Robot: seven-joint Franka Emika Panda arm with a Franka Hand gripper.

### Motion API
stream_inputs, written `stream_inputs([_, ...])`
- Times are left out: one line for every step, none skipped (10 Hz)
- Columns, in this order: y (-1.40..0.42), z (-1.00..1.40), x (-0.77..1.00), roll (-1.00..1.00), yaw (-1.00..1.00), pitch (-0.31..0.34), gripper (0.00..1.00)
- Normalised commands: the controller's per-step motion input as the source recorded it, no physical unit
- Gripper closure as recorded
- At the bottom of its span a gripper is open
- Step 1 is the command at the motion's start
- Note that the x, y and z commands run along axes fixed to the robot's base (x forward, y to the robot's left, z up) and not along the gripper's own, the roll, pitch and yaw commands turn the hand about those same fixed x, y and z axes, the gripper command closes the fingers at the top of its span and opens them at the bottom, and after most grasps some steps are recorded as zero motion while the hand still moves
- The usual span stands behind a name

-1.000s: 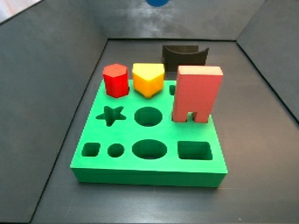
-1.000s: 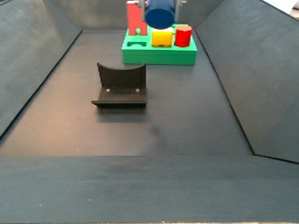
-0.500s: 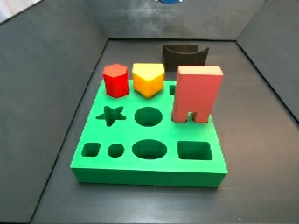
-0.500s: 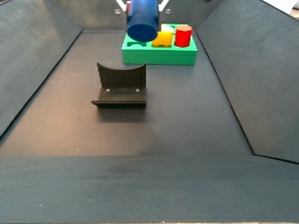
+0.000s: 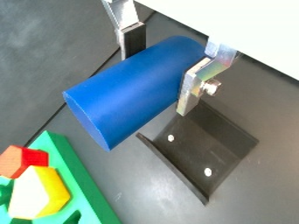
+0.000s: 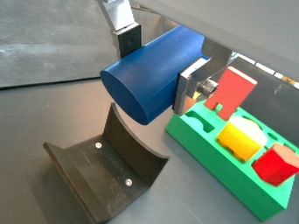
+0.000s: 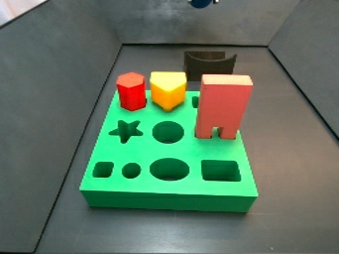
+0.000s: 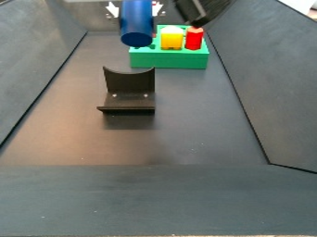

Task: Pick up the oval object. Move up. Place the oval object on the fixture. Regrasp the oval object. Move to above the board. Insert the oval object.
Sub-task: Place the oval object on the fixture.

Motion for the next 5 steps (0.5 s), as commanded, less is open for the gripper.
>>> stream_inputs([0.03,0.00,0.34,-0.23,-0.09,0.113,1.00])
stream_inputs([0.04,0.00,0.25,-0.19,-0.08,0.096,1.00])
stream_inputs([0.06,-1.00,0.13,-1.00,-0.12,0.004,1.00])
stream_inputs([0.07,-1.00,0.11,-1.00,-0.13,-0.002,1.00])
stream_inputs([0.07,-1.00,0.12,-1.00,-0.13,0.002,1.00])
